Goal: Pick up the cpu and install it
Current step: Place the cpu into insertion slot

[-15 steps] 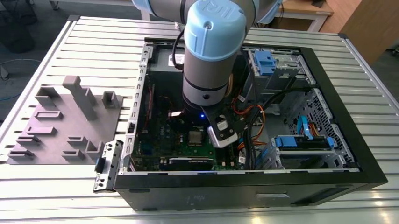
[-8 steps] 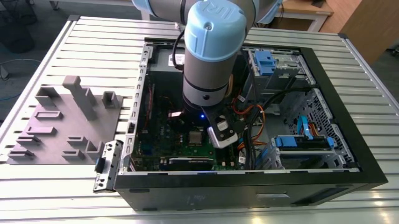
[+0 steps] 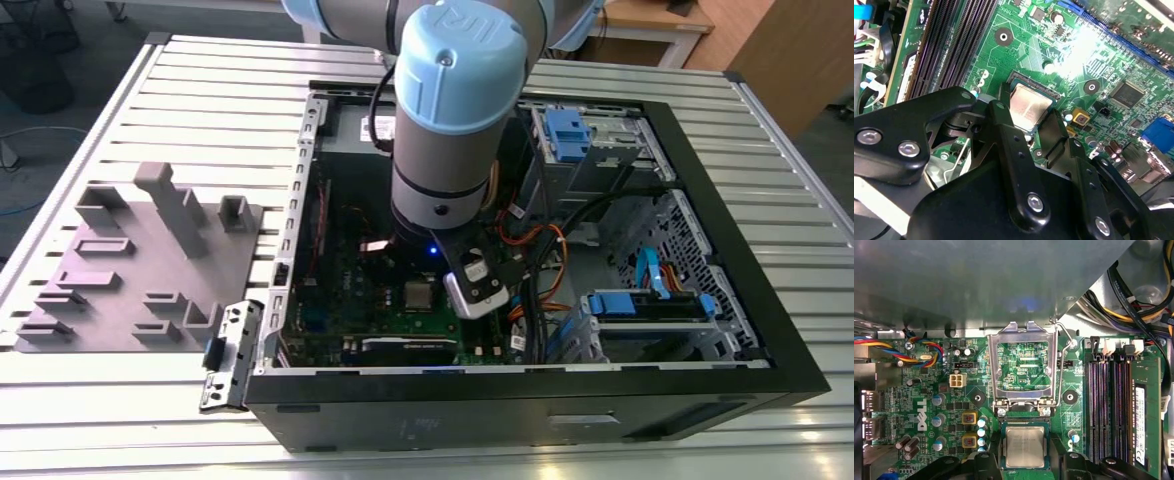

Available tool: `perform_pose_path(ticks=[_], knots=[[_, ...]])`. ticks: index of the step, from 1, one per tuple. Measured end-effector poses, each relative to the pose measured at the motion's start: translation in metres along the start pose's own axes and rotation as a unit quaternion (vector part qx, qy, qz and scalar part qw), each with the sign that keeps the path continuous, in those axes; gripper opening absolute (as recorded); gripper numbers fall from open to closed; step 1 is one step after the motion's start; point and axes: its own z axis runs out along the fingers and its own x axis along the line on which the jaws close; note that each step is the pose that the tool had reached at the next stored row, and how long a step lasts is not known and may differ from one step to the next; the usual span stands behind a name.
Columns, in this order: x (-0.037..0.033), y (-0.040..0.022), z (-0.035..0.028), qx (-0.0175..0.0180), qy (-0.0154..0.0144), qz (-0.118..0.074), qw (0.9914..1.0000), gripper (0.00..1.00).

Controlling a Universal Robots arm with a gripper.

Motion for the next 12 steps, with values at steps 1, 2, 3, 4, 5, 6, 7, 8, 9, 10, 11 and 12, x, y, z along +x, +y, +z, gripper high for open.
perform_pose_path(ticks=[1, 2, 3, 4, 5, 6, 7, 8, 9, 10, 11, 12], knots=[[0.0000, 0.0000, 0.0004, 0.0001, 0.0001, 0.000, 1.00000, 0.47], [0.0000, -0.0001, 0.0005, 0.0001, 0.0001, 0.000, 1.00000, 0.47], [0.0000, 0.0000, 0.0005, 0.0001, 0.0000, 0.000, 1.00000, 0.47], [0.0000, 0.0000, 0.0007, 0.0001, 0.0000, 0.000, 1.00000, 0.47], [0.0000, 0.0000, 0.0008, 0.0000, 0.0000, 0.000, 1.00000, 0.47], [0.0000, 0.0000, 0.0009, -0.0001, -0.0001, 0.000, 1.00000, 0.47], [0.0000, 0.0000, 0.0009, -0.0001, -0.0001, 0.000, 1.00000, 0.47], [0.0000, 0.0000, 0.0009, -0.0001, 0.0000, 0.000, 1.00000, 0.47], [0.0000, 0.0000, 0.0009, -0.0001, 0.0000, 0.000, 1.00000, 0.47], [0.0000, 0.0000, 0.0010, -0.0001, 0.0000, 0.000, 1.00000, 0.47], [0.0000, 0.0000, 0.0010, -0.0001, 0.0000, 0.000, 1.00000, 0.47], [0.0000, 0.0000, 0.0011, -0.0001, -0.0001, 0.000, 1.00000, 0.47]])
